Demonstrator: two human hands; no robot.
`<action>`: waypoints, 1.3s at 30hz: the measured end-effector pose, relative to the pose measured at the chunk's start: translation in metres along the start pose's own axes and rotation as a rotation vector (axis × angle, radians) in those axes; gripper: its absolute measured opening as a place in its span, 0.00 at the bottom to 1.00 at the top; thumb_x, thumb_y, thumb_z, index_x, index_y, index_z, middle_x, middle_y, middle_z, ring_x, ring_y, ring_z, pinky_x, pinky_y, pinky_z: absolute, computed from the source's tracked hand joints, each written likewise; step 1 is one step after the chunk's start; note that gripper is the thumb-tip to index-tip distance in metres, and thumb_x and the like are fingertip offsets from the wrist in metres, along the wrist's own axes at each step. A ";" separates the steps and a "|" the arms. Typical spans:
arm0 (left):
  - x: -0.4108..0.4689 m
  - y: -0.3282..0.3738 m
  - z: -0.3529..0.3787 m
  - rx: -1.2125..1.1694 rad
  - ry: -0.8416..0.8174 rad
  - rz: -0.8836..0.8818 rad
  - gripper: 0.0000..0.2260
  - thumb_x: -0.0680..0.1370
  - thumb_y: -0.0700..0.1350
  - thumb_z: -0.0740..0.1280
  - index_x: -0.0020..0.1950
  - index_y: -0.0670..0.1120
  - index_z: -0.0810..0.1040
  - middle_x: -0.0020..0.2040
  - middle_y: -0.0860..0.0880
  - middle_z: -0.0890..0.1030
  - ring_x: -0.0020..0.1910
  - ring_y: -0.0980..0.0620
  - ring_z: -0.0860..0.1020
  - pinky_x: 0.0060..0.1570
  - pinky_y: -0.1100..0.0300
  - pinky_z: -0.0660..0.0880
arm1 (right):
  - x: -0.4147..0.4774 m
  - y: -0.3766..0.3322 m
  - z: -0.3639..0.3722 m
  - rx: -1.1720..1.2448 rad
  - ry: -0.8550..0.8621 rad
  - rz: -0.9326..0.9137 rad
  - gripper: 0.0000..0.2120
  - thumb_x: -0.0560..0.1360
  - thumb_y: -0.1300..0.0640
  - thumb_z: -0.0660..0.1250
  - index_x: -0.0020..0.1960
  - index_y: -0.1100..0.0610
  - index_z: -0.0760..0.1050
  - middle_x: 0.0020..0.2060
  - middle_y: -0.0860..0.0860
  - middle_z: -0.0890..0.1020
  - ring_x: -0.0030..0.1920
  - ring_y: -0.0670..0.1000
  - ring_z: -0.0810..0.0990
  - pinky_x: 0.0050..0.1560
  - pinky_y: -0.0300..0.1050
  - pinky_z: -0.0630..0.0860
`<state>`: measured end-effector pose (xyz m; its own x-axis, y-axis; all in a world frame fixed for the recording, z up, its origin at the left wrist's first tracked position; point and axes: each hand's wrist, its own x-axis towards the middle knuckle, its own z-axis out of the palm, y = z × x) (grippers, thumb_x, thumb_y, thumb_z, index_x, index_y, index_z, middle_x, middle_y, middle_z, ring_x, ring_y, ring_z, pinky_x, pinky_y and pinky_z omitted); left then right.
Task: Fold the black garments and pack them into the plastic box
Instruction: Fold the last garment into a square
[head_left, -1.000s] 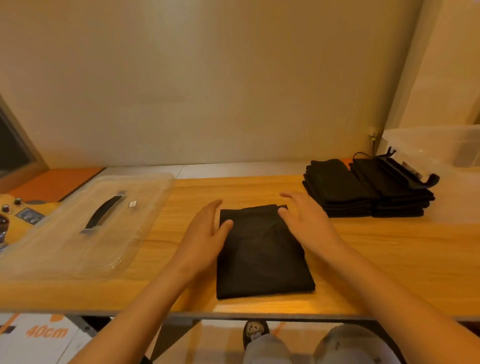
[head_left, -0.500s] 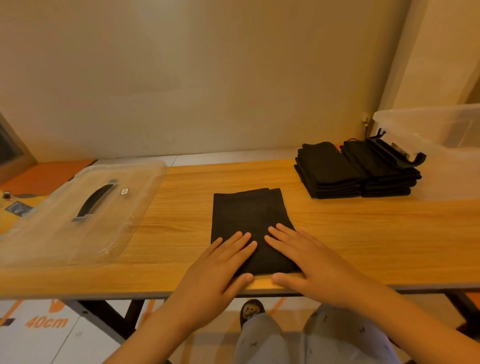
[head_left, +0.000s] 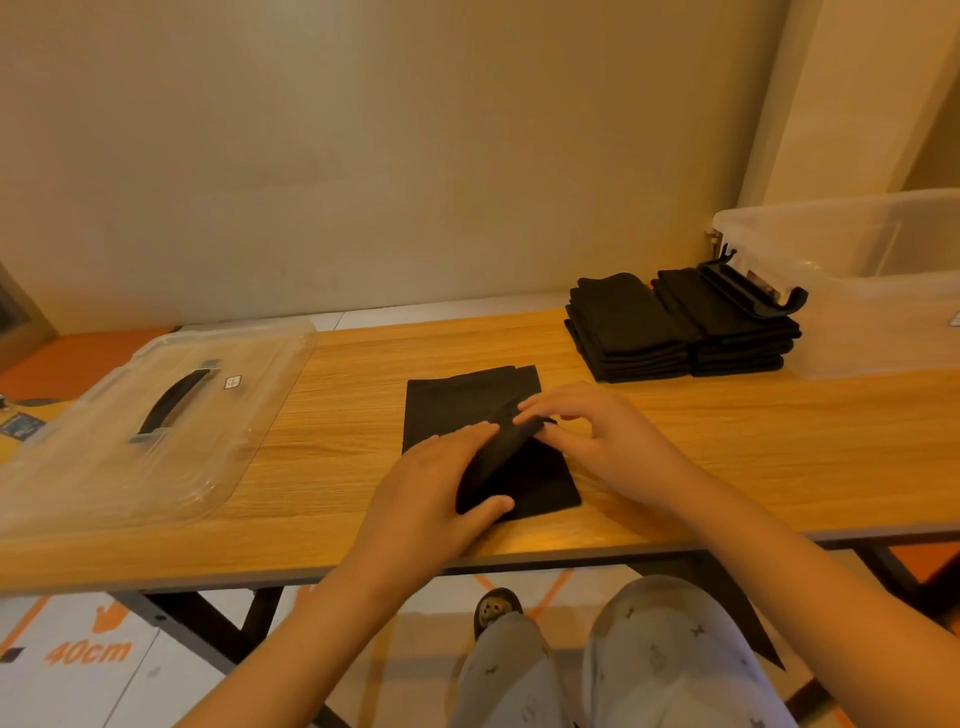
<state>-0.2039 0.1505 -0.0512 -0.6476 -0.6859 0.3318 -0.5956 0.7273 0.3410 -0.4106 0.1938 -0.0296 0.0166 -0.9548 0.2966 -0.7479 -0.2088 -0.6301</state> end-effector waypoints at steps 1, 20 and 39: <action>0.004 0.005 0.002 0.019 0.030 -0.001 0.27 0.75 0.57 0.67 0.73 0.58 0.64 0.66 0.59 0.73 0.64 0.59 0.71 0.61 0.62 0.69 | 0.002 -0.002 0.000 0.030 0.007 0.000 0.10 0.77 0.54 0.65 0.56 0.44 0.79 0.56 0.39 0.78 0.58 0.36 0.72 0.56 0.29 0.68; 0.044 0.037 0.019 0.009 -0.123 -0.277 0.27 0.73 0.56 0.71 0.68 0.51 0.69 0.59 0.52 0.75 0.59 0.52 0.72 0.55 0.57 0.74 | 0.001 0.030 0.010 0.227 0.256 0.228 0.08 0.77 0.59 0.66 0.49 0.46 0.77 0.40 0.44 0.82 0.44 0.39 0.80 0.50 0.43 0.78; 0.030 -0.012 -0.030 -0.635 0.328 -0.338 0.09 0.76 0.41 0.68 0.40 0.46 0.69 0.34 0.49 0.73 0.30 0.59 0.70 0.29 0.65 0.65 | 0.131 0.027 0.016 -0.281 -0.275 -0.059 0.13 0.73 0.56 0.72 0.56 0.44 0.79 0.64 0.48 0.75 0.69 0.49 0.66 0.70 0.53 0.61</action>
<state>-0.2024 0.1206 -0.0187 -0.2473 -0.9112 0.3293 -0.2863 0.3934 0.8736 -0.4181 0.0597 -0.0187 0.2141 -0.9718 0.0989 -0.8922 -0.2358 -0.3852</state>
